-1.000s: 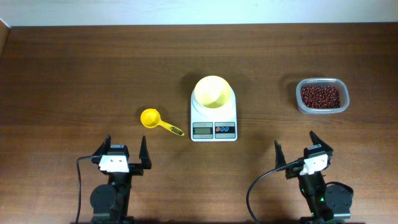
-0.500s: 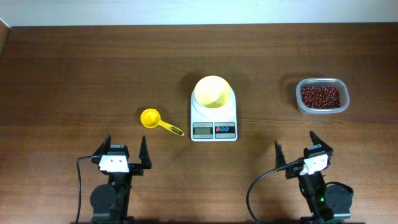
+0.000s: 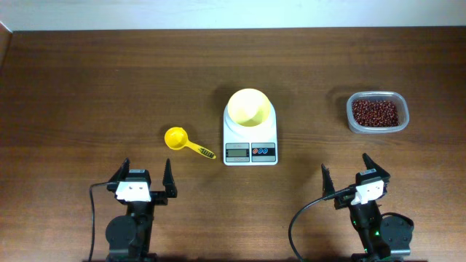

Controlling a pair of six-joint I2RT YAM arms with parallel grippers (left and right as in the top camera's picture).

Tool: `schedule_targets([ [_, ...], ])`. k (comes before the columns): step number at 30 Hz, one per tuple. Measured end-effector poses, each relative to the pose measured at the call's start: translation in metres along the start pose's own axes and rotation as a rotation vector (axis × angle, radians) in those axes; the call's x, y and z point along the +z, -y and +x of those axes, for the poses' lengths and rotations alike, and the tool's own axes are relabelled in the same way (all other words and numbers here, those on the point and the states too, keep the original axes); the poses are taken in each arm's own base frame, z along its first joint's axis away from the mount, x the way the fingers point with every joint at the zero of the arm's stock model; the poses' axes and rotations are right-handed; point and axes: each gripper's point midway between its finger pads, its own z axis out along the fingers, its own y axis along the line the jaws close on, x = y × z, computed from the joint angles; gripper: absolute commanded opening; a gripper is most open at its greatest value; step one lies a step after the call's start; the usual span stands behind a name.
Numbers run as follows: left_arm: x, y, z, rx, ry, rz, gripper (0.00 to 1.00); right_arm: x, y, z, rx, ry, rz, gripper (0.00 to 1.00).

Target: Scoop item into bowl and weigh 50g on scale

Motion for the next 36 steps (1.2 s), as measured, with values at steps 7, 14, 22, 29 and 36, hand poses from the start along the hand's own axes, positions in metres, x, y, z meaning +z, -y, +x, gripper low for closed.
schedule_targets([
  [7,0.0,-0.008,-0.002,0.0,0.007,-0.047,0.99,0.0,0.0,0.0,0.0,0.0,0.0,0.99],
  [14,-0.001,-0.008,-0.023,-0.001,0.096,-0.047,0.99,0.0,0.0,0.0,0.0,0.0,0.0,0.99],
  [22,-0.004,-0.013,-0.038,-0.003,0.135,-0.078,0.99,0.0,0.0,0.0,0.0,0.0,0.0,0.99],
  [29,-0.012,-0.025,-0.062,-0.011,0.187,-0.145,0.99,0.0,0.0,0.0,0.0,0.0,0.0,0.99],
  [36,-0.008,-0.031,-0.087,0.029,0.194,-0.186,0.99,0.0,0.0,0.0,0.0,0.0,0.0,0.99],
])
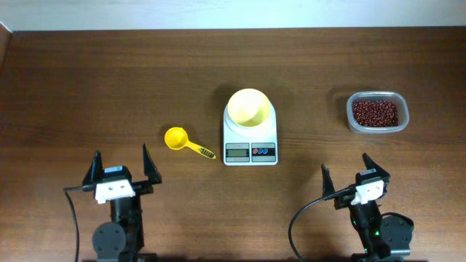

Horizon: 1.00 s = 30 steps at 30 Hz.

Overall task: Scoop item into bowl and weigh 50g on scale
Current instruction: 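Move the left gripper forward above the yellow scoop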

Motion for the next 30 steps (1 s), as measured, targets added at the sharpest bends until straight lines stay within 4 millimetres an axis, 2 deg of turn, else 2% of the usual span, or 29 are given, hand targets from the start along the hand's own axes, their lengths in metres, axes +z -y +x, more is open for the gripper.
schedule_targets([
  [5,0.022,0.002,-0.021,0.023,-0.03,-0.002,0.99,0.0,0.0,0.0,0.0,0.0,0.0,0.99],
  [8,0.045,0.006,-0.025,0.036,-0.105,0.002,0.99,0.0,0.0,0.0,0.0,0.0,0.0,0.99],
  [9,0.052,0.007,-0.024,0.04,-0.128,0.004,0.99,0.0,0.0,0.0,0.0,0.0,0.0,0.99],
  [14,0.09,0.021,0.006,0.075,-0.343,0.047,0.99,0.0,0.0,0.0,0.0,-0.001,0.0,0.99],
  [20,0.111,0.031,0.022,0.096,-0.524,0.09,0.99,0.0,0.0,0.0,0.0,-0.001,0.0,0.99],
  [30,0.131,0.046,0.007,0.085,-0.585,0.165,0.99,0.0,0.0,0.0,-0.001,-0.001,0.0,0.99],
])
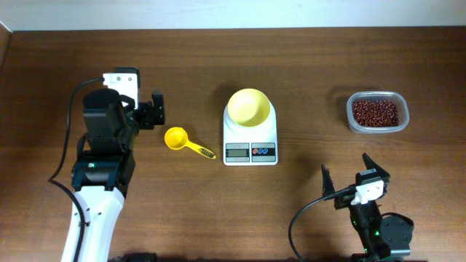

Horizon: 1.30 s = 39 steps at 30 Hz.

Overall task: Scoop item into bowl and weigh 50g on scale
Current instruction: 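Move the left gripper forward above the yellow scoop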

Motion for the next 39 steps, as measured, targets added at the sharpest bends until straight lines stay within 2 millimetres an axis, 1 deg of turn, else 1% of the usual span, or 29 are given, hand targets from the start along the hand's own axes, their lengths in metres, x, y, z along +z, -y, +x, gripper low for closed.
schedule_targets([
  [5,-0.001,0.02,-0.001,-0.001,0.007,0.118,0.99,0.0,0.0,0.0,0.001,0.0,0.0,0.99],
  [9,-0.002,0.026,0.005,-0.002,-0.017,0.154,0.99,0.0,0.0,0.0,0.0,0.0,0.0,0.99],
  [11,-0.002,0.028,0.005,-0.002,-0.016,0.168,0.99,0.0,0.0,0.0,0.001,0.0,0.0,0.99],
  [18,-0.007,0.052,0.01,-0.008,-0.037,0.307,0.99,0.0,0.0,0.0,0.001,0.0,0.0,0.99],
  [24,-0.008,0.057,0.008,-0.01,-0.028,0.337,0.99,0.0,0.0,0.0,0.001,0.0,0.0,0.99],
  [31,-0.01,0.056,-0.008,-0.042,0.02,0.337,0.99,0.0,0.0,0.0,0.0,0.0,0.0,0.99],
  [35,-0.016,0.055,-0.026,-0.061,0.057,0.336,0.99,0.0,0.0,0.0,0.001,0.0,0.0,0.99],
  [37,-0.018,0.054,-0.034,-0.064,0.074,0.335,0.95,0.0,0.0,0.0,0.001,0.0,0.0,0.99],
  [39,-0.02,0.053,-0.04,-0.066,0.087,0.335,0.96,0.0,0.0,0.0,0.001,0.0,0.0,0.99],
])
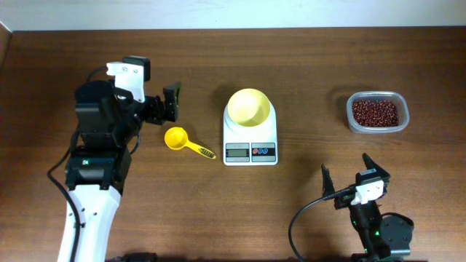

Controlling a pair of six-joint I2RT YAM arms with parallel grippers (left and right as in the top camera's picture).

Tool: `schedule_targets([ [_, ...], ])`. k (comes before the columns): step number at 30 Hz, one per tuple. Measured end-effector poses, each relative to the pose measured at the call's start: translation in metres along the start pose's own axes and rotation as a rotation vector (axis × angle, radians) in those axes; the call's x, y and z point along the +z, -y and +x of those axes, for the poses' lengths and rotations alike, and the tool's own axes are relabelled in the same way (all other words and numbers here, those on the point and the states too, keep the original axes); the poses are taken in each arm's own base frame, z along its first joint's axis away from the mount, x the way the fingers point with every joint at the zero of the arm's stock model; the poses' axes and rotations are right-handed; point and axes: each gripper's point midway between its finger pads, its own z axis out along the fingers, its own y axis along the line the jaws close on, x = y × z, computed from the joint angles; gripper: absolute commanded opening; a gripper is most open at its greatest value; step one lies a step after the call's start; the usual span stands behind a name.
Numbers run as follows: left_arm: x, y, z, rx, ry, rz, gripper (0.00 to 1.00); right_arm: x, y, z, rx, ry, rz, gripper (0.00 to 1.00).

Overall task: Scoop item into bowl and weigh 50g on scale
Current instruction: 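Move the left gripper forward above the yellow scoop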

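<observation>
A yellow scoop (pixel 175 138) lies on the table left of the scale, its handle pointing down-right. The white scale (pixel 250 138) carries an empty yellow bowl (pixel 250 108). A clear tub of red beans (pixel 376 113) stands at the right. My left gripper (pixel 166 108) hangs open just above and left of the scoop's cup, apart from it and holding nothing. Near the front edge at the right, my right gripper (pixel 351 170) rests open and empty.
The dark wooden table (pixel 306 65) reaches back to a pale wall. My left arm (pixel 95 160) stretches from the front left up to the scoop. A black cable (pixel 302 218) loops by the right arm's base.
My left gripper has shifted a little to the right and turned, so it now sits closer to the scoop's cup. Scoop, scale, bowl, beans and right arm are unchanged.
Both grippers first rested open at the front edge. The left arm's base pose then shifted left, and later the arm was extended up beside the scoop. Now its open gripper hovers just by the scoop's cup. The right arm stayed parked throughout.
</observation>
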Motion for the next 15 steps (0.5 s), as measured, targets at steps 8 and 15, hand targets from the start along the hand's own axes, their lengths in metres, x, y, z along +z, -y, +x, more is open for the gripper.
schedule_targets([
  [8,0.009,-0.004,-0.017,-0.044,0.014,-0.007,0.99,0.0,0.0,0.0,-0.001,0.0,0.0,0.99],
  [15,0.038,-0.015,0.002,-0.115,-0.073,-0.023,0.99,0.0,0.0,0.0,0.0,0.0,0.0,0.99],
])
